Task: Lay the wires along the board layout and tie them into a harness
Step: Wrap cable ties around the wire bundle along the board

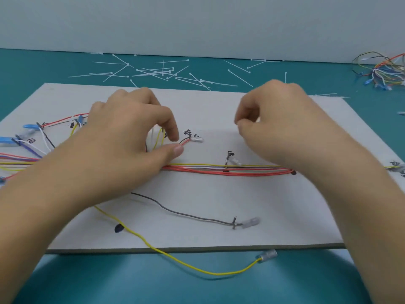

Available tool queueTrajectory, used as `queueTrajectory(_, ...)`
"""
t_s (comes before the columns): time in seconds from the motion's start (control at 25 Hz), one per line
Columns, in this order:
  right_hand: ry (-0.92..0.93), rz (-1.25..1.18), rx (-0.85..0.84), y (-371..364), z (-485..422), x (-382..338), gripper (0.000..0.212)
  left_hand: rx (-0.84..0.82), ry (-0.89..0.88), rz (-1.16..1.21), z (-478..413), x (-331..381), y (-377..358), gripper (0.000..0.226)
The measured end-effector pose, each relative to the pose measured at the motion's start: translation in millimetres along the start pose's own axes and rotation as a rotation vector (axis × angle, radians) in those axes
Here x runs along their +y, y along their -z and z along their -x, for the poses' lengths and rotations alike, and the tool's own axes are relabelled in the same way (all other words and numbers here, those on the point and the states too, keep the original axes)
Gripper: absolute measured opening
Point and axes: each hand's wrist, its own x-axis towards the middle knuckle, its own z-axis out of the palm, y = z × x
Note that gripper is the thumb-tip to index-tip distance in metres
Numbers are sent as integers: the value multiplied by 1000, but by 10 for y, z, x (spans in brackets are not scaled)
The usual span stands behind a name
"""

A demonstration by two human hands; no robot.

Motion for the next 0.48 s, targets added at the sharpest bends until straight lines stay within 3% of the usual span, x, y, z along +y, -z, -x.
queueTrajectory(0.08, -15, 14, -126, 77, 20, 98, 21, 18, -26, -3, 18, 124, -53, 22)
queueTrajectory(0.32, 102, -15, -290, 75, 86, 56, 11, -38, -148, 8, 35, 300, -242, 11)
queueTrajectory(0.48, 121, -4, -296, 38, 95, 58, 6, -45, -177, 24, 18, 321, -304, 15)
